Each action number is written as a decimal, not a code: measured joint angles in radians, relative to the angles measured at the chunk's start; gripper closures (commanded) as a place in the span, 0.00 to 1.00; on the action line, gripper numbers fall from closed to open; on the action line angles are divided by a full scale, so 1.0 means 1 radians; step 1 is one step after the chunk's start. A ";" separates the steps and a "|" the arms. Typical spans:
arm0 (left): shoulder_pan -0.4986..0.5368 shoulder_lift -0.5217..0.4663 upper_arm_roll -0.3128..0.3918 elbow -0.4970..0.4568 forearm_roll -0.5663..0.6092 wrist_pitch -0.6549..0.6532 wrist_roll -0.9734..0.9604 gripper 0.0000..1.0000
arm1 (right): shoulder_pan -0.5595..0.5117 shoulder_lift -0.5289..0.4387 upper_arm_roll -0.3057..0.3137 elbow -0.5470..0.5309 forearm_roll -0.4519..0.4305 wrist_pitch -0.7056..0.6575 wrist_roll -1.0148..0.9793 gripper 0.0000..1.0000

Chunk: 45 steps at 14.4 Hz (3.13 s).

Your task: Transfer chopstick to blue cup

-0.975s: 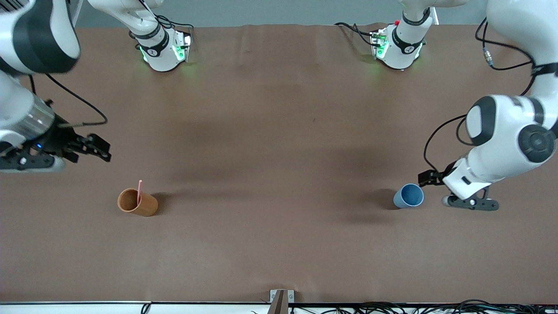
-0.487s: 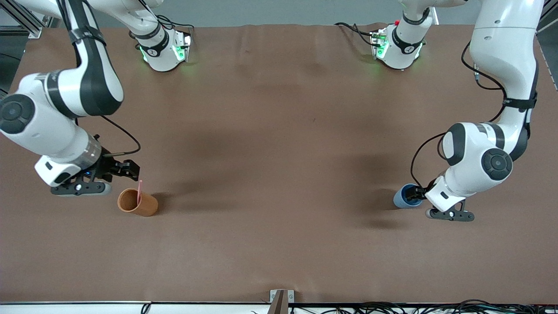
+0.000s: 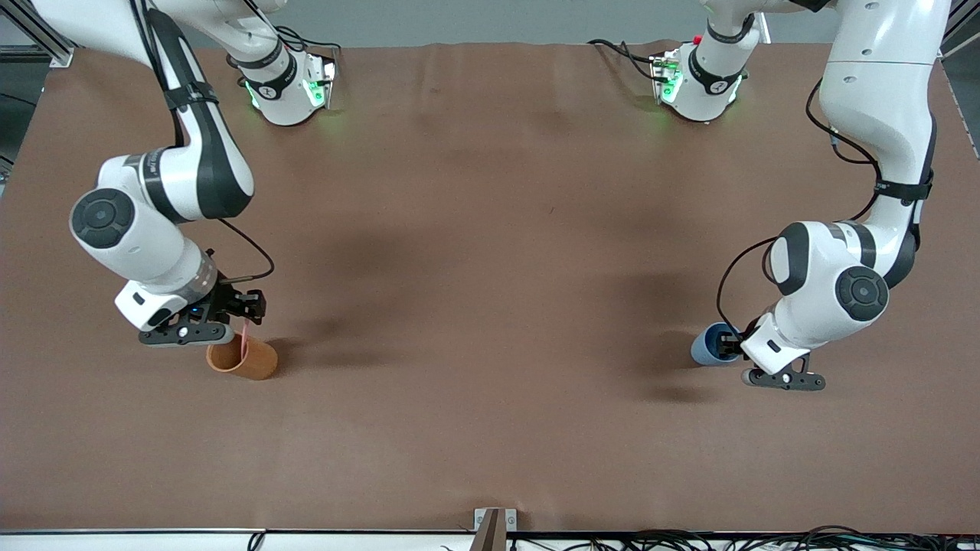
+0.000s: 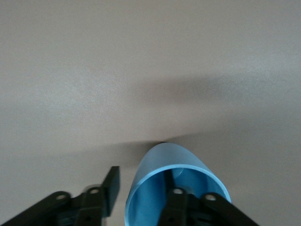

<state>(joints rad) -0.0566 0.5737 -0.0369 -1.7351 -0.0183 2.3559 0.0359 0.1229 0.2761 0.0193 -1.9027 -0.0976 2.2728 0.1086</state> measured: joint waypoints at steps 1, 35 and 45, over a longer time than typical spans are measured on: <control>-0.001 0.001 0.000 0.000 0.000 0.000 0.000 1.00 | 0.001 0.000 0.000 -0.007 -0.025 0.013 0.002 0.60; -0.274 0.207 -0.447 0.274 0.548 -0.140 -1.342 1.00 | 0.011 -0.013 -0.020 0.167 -0.115 -0.269 0.119 0.97; -0.271 0.223 -0.452 0.284 0.580 -0.122 -1.357 0.00 | 0.036 -0.037 0.000 0.568 0.043 -0.758 0.125 0.97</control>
<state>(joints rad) -0.3275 0.7964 -0.4891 -1.4510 0.5617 2.2344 -1.3211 0.1591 0.2391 0.0190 -1.3351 -0.0544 1.5150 0.2333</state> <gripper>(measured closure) 0.608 0.903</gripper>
